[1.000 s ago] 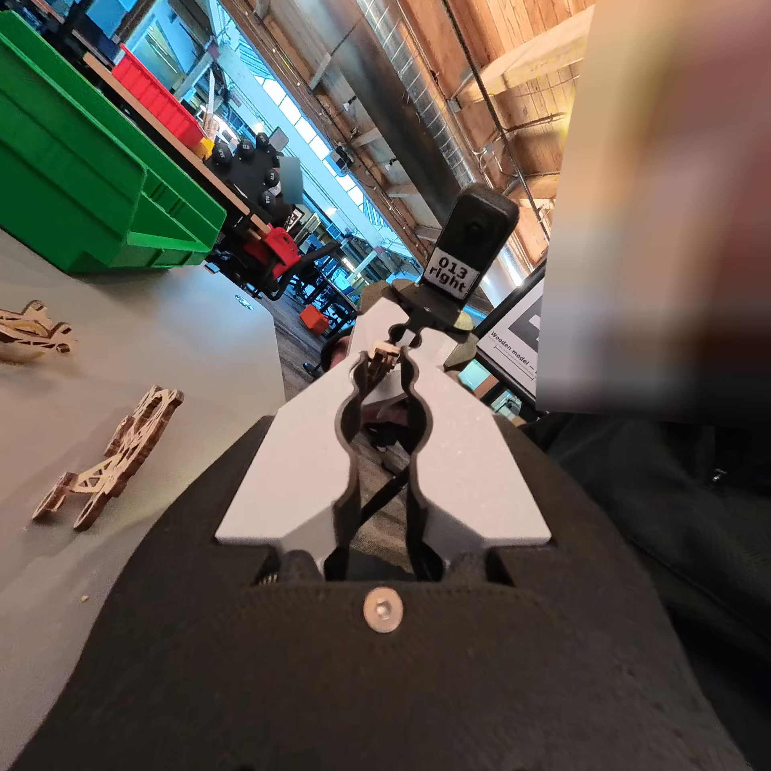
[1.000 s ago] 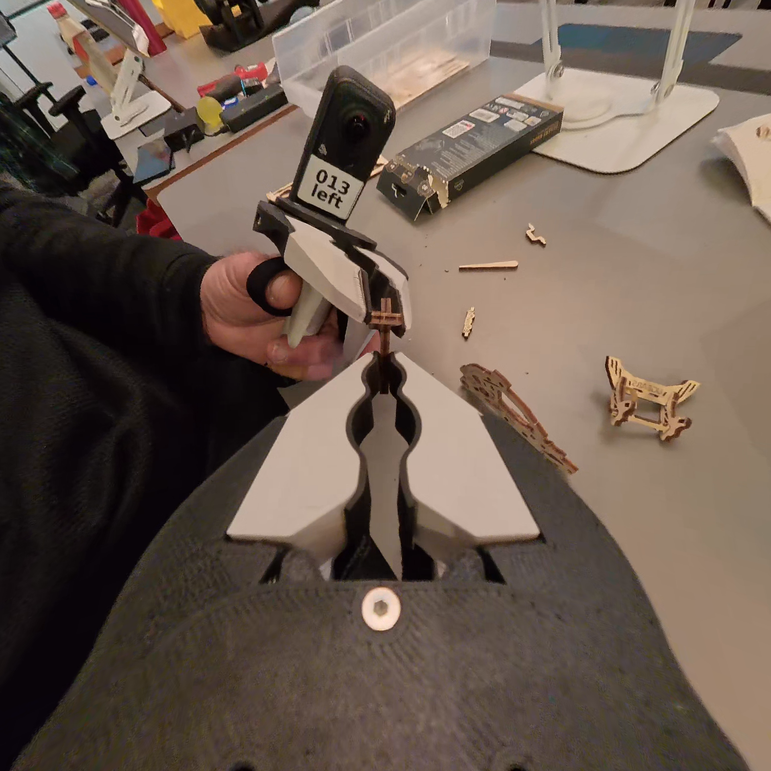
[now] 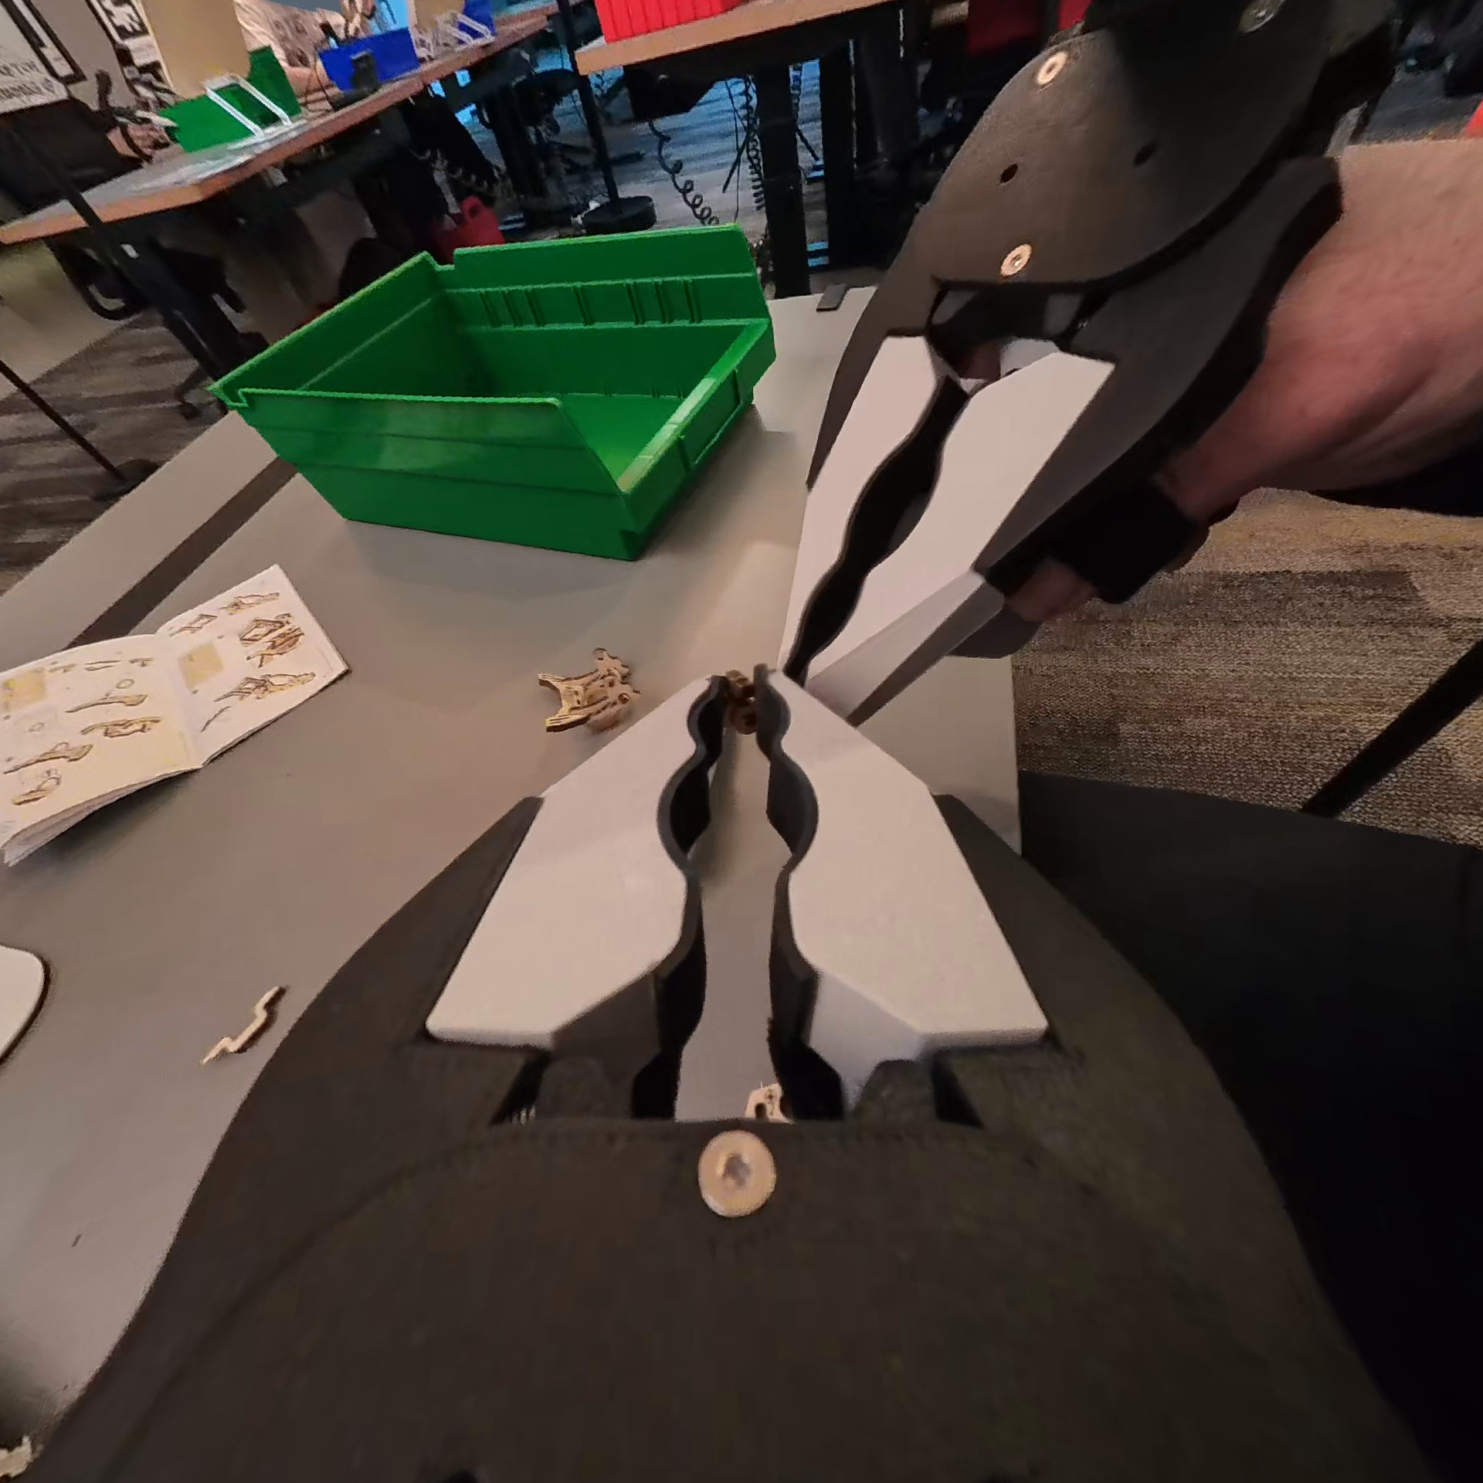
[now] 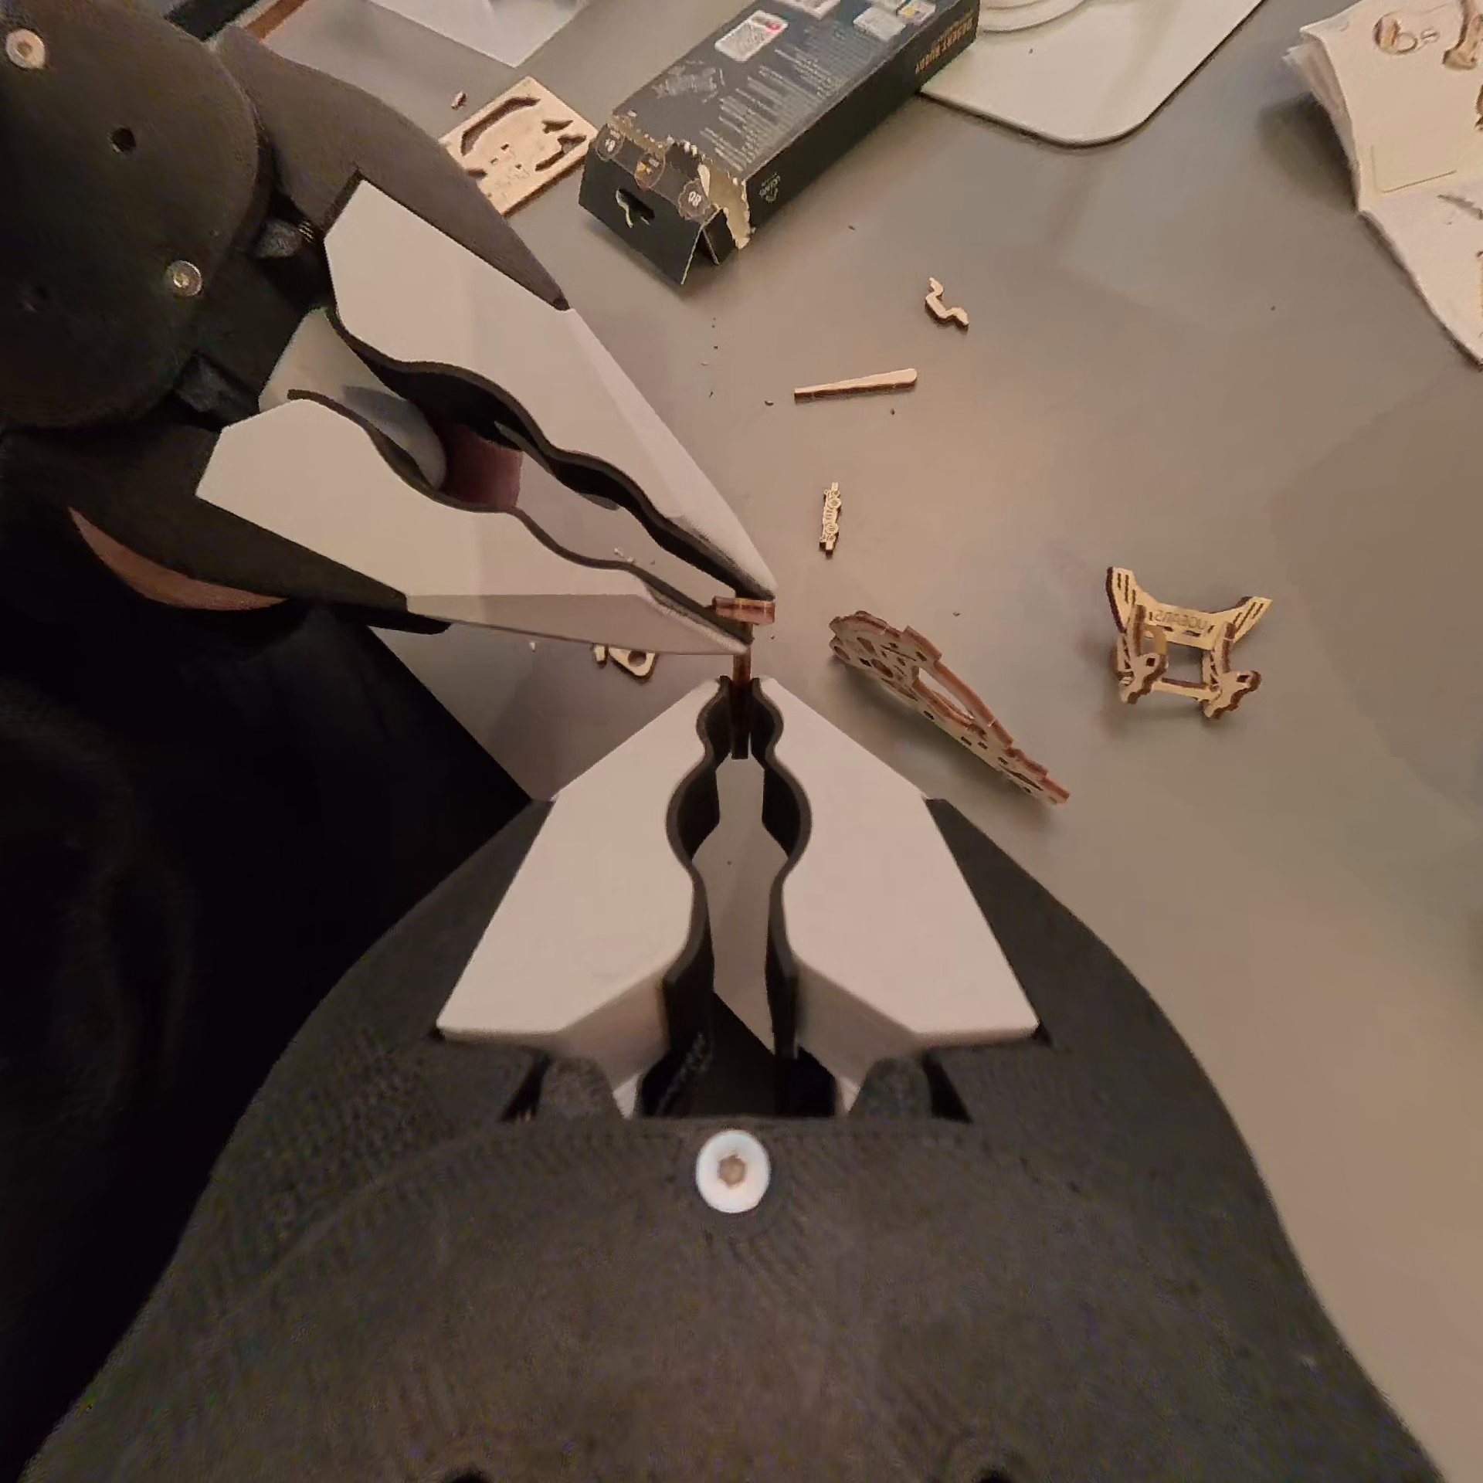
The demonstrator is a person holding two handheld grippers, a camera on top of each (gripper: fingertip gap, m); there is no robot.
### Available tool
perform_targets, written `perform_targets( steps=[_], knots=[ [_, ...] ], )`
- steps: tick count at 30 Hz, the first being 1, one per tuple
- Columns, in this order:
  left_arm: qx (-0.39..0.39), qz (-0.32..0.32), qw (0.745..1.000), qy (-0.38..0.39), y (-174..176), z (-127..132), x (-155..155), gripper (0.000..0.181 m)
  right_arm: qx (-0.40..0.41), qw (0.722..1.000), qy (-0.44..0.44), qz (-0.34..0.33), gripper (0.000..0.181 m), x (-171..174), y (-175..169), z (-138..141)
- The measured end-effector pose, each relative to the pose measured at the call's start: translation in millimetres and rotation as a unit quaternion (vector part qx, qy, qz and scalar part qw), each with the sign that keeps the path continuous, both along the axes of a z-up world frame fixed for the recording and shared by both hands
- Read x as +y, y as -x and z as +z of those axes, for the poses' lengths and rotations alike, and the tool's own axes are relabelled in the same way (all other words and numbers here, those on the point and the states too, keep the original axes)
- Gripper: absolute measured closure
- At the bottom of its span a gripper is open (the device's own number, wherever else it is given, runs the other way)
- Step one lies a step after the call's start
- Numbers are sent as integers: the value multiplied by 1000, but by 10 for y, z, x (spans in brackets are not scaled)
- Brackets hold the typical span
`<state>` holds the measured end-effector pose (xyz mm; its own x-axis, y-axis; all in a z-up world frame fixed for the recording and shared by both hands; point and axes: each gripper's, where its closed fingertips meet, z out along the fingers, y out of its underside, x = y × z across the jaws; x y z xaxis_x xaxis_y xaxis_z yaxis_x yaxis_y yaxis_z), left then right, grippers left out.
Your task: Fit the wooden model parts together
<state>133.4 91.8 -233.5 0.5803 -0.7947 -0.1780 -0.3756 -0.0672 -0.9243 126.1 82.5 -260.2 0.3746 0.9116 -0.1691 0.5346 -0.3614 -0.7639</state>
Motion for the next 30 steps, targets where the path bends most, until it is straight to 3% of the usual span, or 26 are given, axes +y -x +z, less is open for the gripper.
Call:
perform_targets(
  steps=[1, 4, 9, 15, 19, 24, 30],
  knots=[
    [-10, -3, 1000, 4, 4, 14, 3, 179, 11, 1000, 0, 4, 180, -7, 11, 34],
    [-73, -32, 996, 29, 3, 123, 9, 179, 51, 998, -4, 22, 165, -17, -13, 167],
    [-205, -101, 962, 146, -11, 238, 41, 178, 173, 981, 51, 64, 163, -13, -77, 426],
    [-292, -134, 929, 185, 80, 372, 143, 180, 269, 953, 97, 105, 160, -83, -208, 682],
    [-368, -198, 878, 235, 30, 491, 71, 180, 256, 962, 70, 61, 164, 76, -214, 651],
    [-439, -244, 819, 278, -1, 580, 52, 180, 291, 950, 98, 49, 172, 112, -100, 756],
    [-443, -264, 803, 300, -57, 538, 22, 180, 286, 951, 112, 47, 175, 117, -60, 751]
  ],
)
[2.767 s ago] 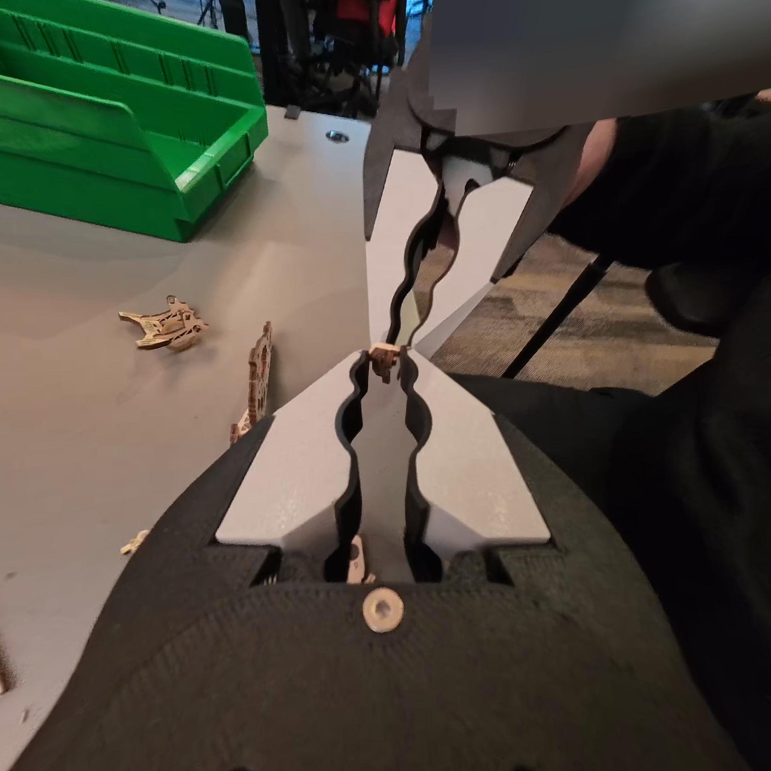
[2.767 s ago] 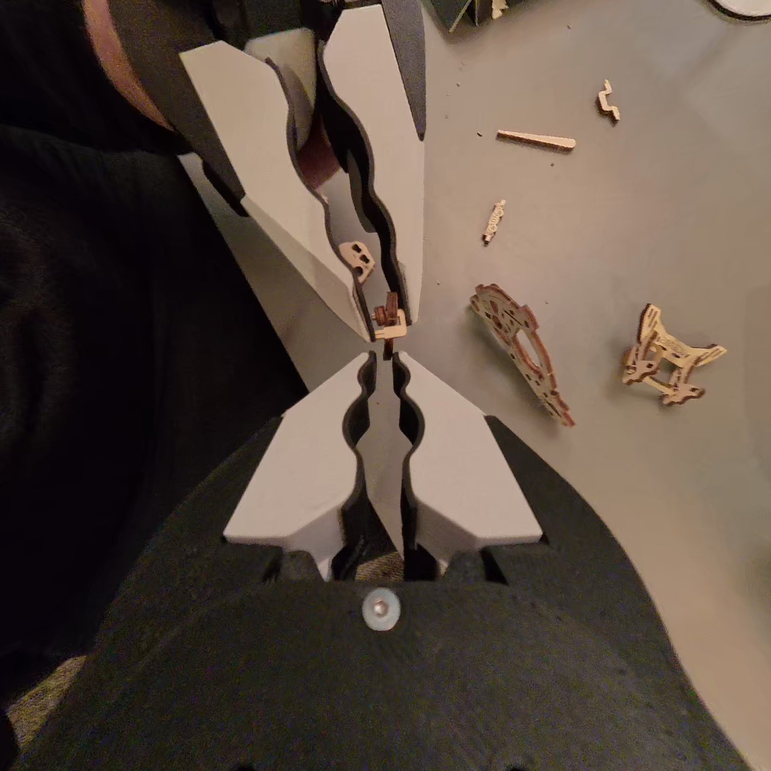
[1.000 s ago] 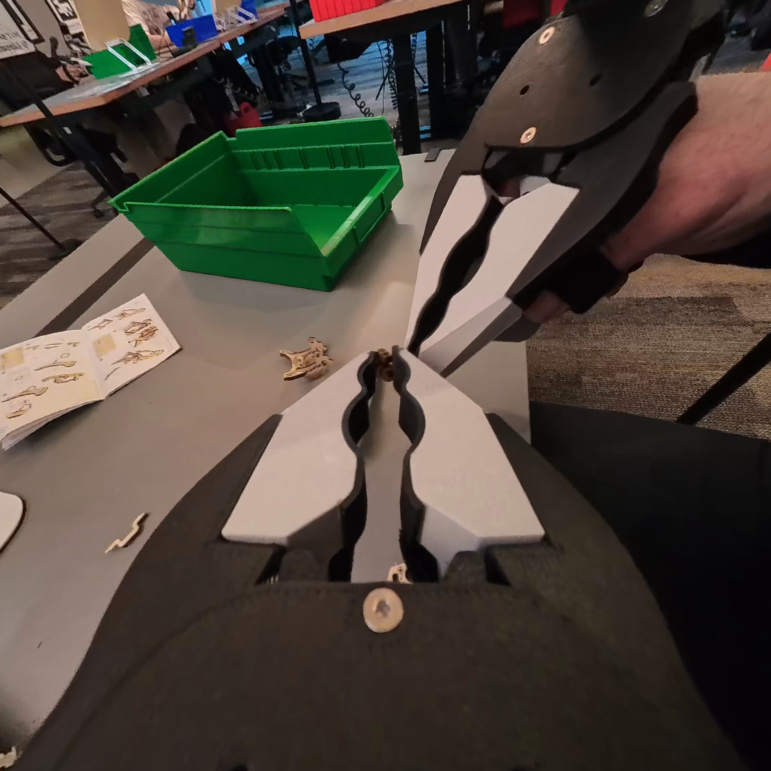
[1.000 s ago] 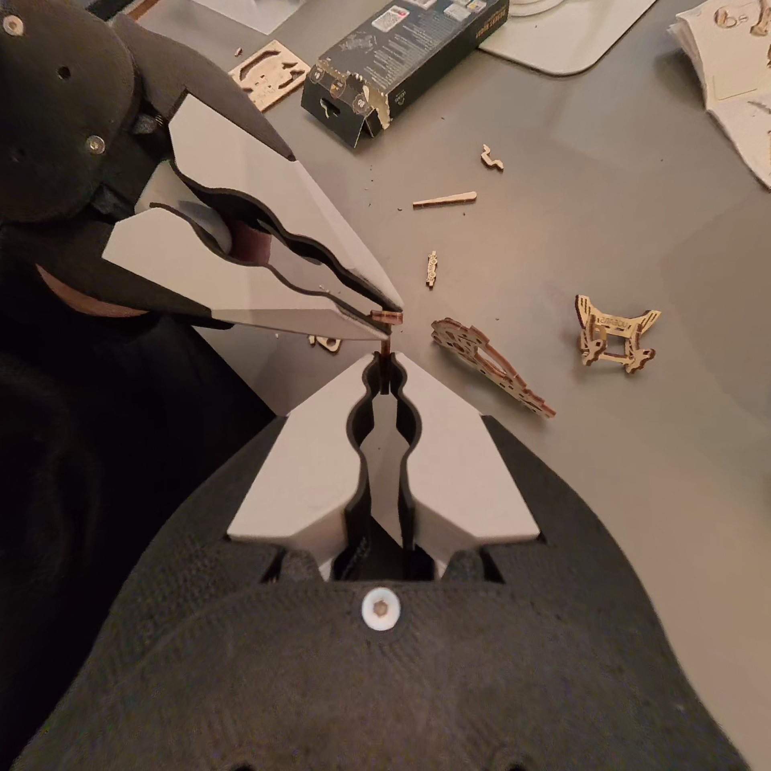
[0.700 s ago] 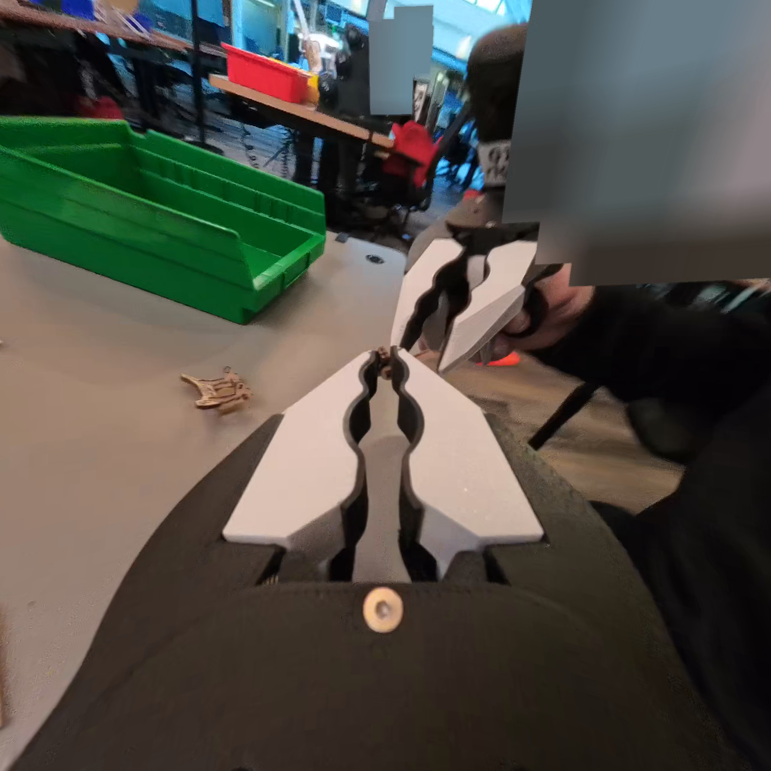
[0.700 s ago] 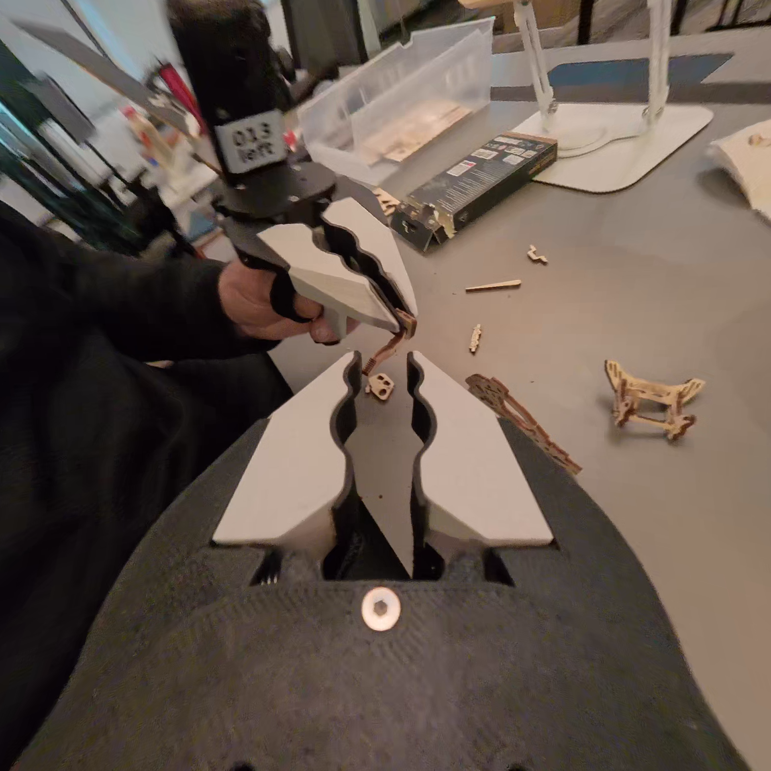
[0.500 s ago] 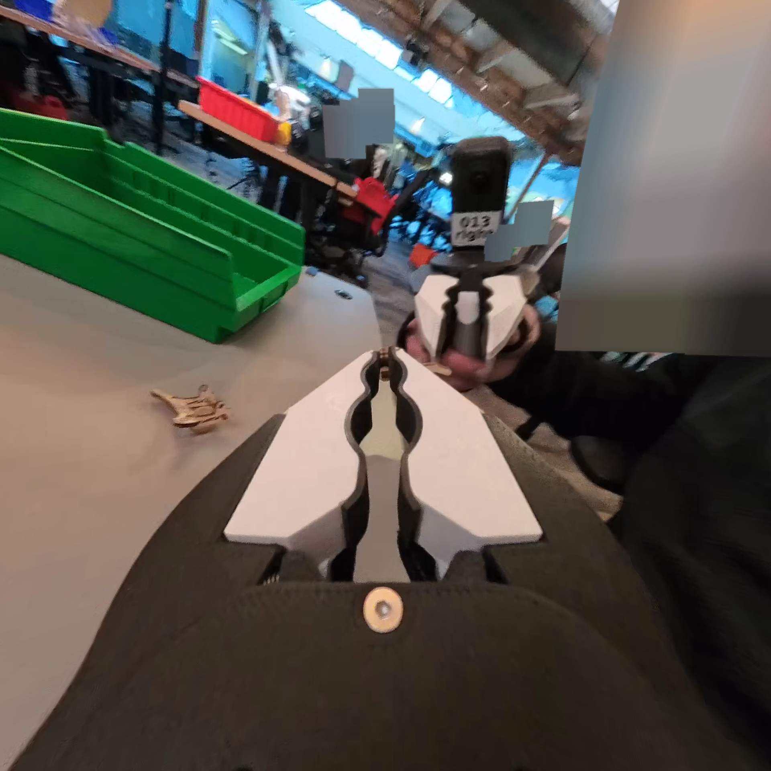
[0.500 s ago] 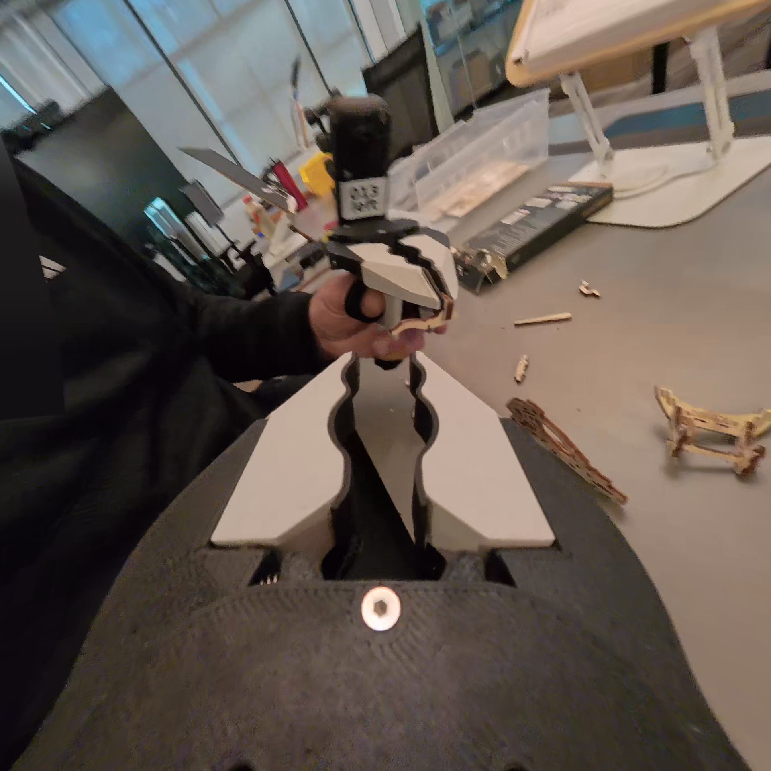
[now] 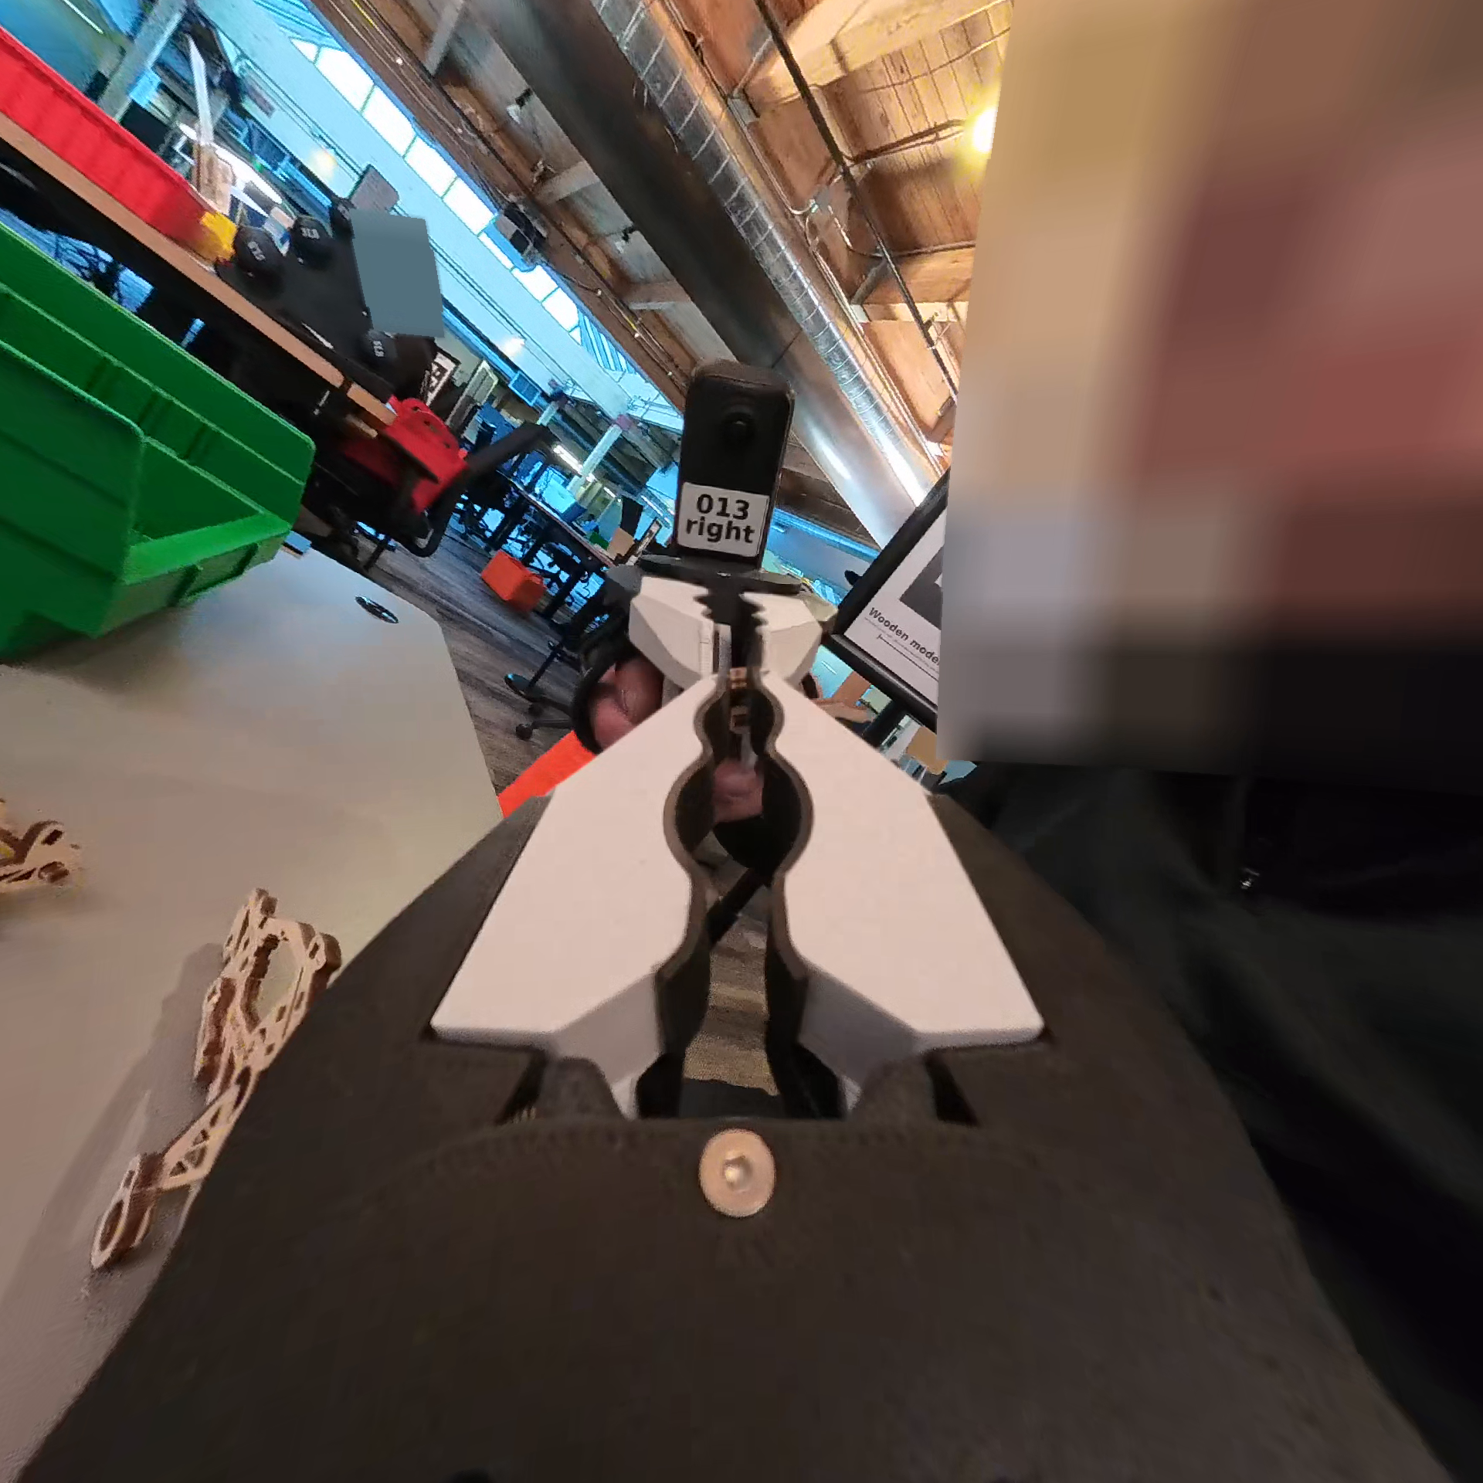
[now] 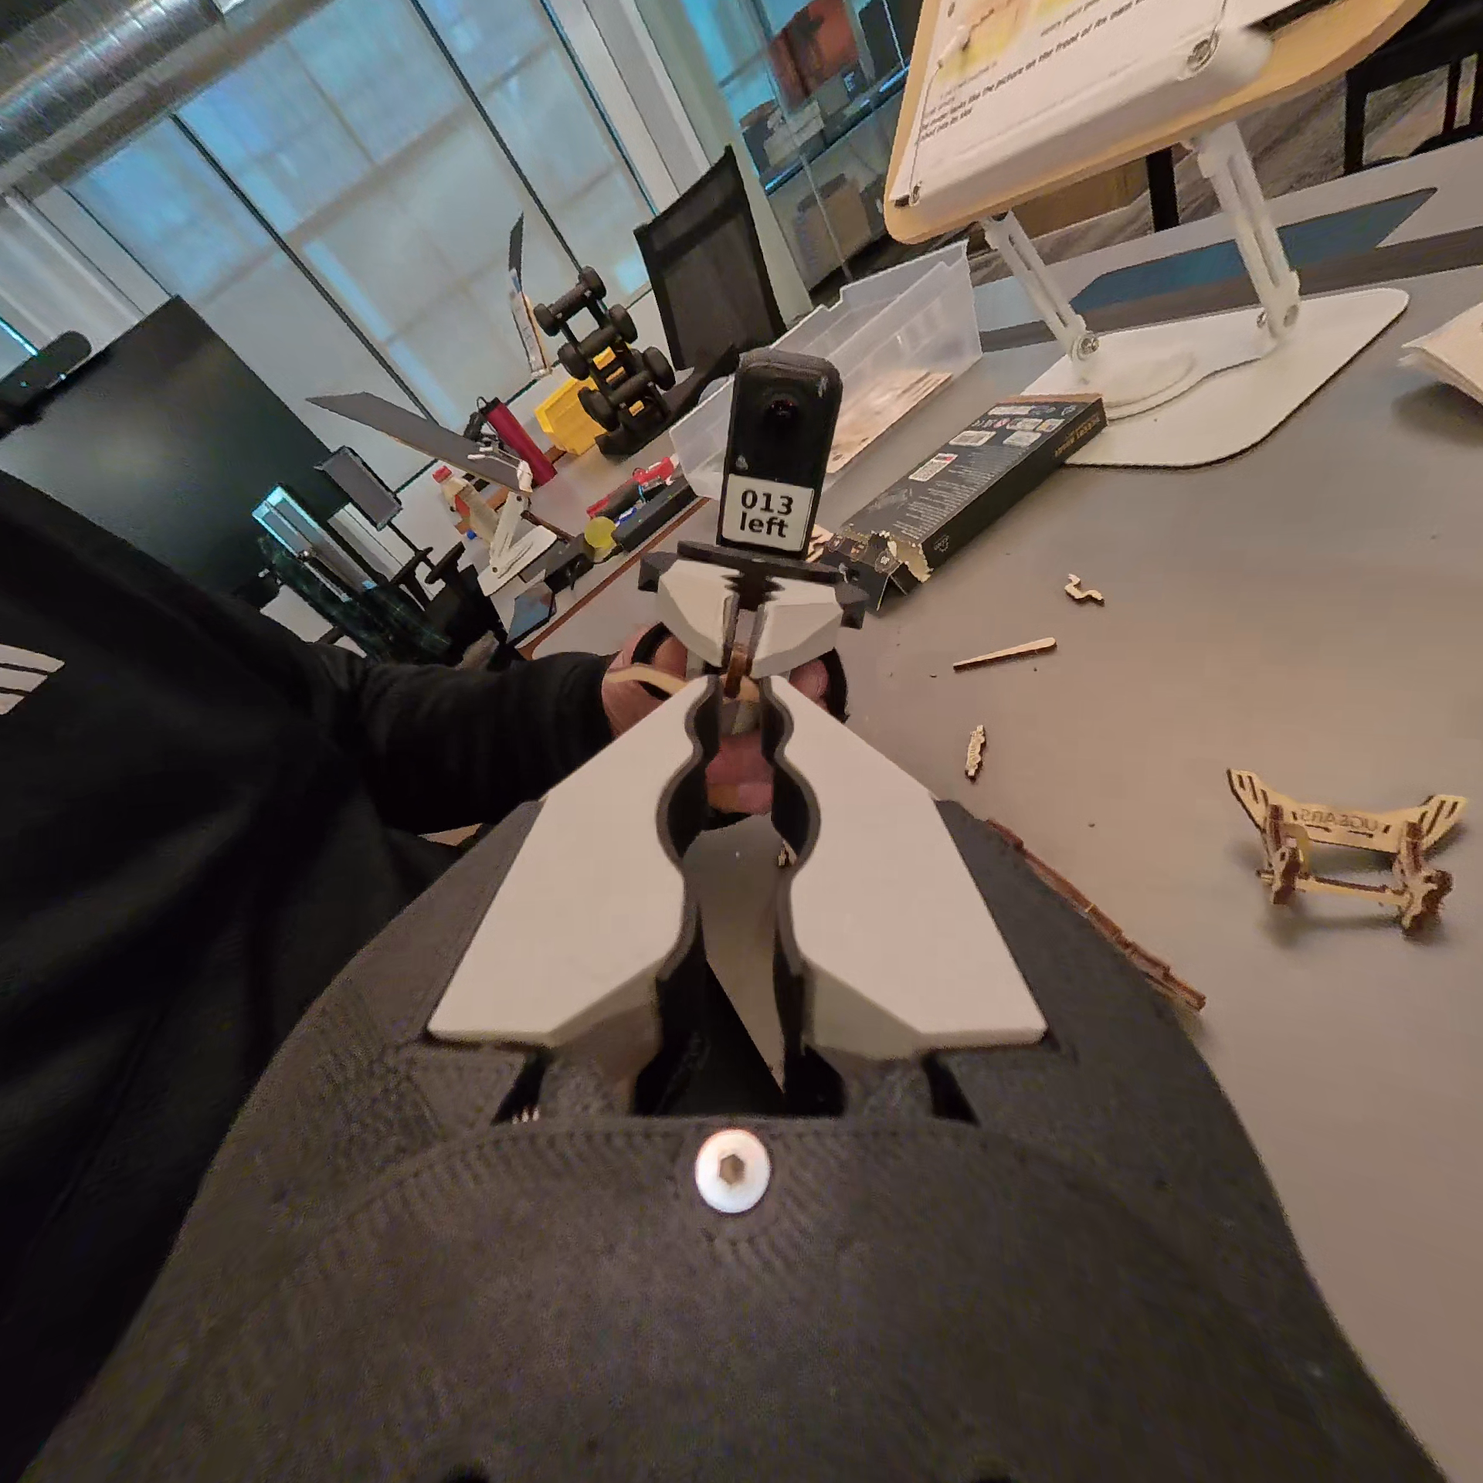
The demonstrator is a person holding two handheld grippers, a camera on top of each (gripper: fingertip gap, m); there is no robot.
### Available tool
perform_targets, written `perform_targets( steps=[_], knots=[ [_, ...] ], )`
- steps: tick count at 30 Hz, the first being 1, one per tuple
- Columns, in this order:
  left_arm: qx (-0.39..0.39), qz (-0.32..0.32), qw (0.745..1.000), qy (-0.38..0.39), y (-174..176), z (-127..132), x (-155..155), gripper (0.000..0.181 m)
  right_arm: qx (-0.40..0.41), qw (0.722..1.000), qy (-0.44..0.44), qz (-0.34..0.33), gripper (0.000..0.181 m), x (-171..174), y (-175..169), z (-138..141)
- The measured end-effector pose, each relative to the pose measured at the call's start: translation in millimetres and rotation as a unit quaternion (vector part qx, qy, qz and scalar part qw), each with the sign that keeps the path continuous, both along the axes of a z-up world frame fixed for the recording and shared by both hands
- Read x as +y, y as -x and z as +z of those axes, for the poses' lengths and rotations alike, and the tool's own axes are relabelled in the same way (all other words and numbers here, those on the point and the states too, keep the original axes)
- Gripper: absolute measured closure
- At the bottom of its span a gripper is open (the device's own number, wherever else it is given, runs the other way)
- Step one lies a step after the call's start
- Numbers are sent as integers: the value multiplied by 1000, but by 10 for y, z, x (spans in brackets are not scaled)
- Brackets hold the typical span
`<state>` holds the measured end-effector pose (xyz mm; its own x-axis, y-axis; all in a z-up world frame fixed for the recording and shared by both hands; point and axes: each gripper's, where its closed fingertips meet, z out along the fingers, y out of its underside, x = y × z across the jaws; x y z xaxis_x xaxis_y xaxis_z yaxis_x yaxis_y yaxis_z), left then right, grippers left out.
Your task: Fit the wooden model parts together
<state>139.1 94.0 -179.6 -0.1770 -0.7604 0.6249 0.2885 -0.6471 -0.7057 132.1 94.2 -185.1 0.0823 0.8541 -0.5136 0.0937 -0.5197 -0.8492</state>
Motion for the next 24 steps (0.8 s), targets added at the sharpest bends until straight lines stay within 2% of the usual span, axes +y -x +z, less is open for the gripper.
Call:
perform_targets(
  steps=[12, 14, 16, 18, 24],
  knots=[
    [89, -23, 995, -32, -101, -176, -76, 180, -1, 1000, 19, -4, 180, -50, -58, -132],
    [107, -17, 994, -35, -116, -215, -57, 179, -1, 1000, 27, -12, 180, -37, -80, -171],
    [120, 6, 992, -33, -90, -246, 8, 166, 21, 998, 51, -19, 180, -20, -120, -174],
    [136, 24, 990, -40, -36, -276, 36, 163, 40, 996, 74, -37, 180, 31, -181, -209],
    [238, 50, 964, -105, -55, -488, -77, 156, 77, 987, 128, -61, 181, 97, -262, -334]
  ],
)
